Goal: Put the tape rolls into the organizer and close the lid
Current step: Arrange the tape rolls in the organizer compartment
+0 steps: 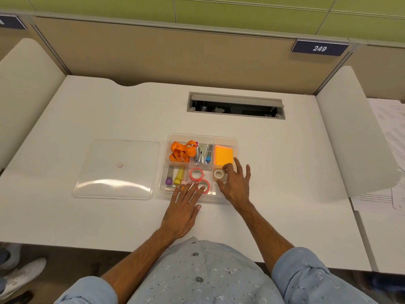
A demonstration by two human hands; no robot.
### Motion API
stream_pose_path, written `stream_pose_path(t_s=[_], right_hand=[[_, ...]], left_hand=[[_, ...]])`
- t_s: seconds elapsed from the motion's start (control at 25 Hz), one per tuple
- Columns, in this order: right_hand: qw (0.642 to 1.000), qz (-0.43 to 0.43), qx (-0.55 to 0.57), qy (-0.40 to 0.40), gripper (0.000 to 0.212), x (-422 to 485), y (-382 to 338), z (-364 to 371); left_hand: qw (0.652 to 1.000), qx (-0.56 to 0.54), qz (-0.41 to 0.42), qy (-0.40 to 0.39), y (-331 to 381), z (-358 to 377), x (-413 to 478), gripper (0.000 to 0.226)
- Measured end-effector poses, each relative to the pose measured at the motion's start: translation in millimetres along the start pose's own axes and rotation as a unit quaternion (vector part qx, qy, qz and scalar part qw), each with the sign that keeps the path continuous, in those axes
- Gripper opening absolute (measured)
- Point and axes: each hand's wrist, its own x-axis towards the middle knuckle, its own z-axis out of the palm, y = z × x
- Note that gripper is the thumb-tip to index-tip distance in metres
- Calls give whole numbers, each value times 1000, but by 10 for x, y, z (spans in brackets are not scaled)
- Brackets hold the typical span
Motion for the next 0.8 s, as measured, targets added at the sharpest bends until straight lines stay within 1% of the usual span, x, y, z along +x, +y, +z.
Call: stream_pose_path(t_s=[0.08,0.16,0.28,0.36,0.48,0.56,0.68,0.8], right_hand=[[999,-13,35,24,35,-22,56,-25],[995,-26,76,65,25,-55,173,-75],[987,-18,91,132,25,-98,409,-160],[987,-22,82,139,24,-122,510,-196],[992,-68,26,100,22,-134,507,-219],[993,-96,-47,42,22,-116,450,-219],[981,-106,-153,-47,28,-71,372,-213],[973,-104,-193,-68,26,-30,315,-198]], left_hand=[[1000,0,-2,-1,-5,6,-1,61],[1000,0,-2,3,-1,11,-3,61],[1000,-5,-1,16,9,19,-13,61],[1000,-9,-4,17,21,18,-11,61],[999,-15,-5,27,35,19,-10,60],[999,-15,-6,27,37,16,-8,60],[1000,-16,-12,23,45,12,-6,61],[1000,-16,-12,23,55,6,-8,61]])
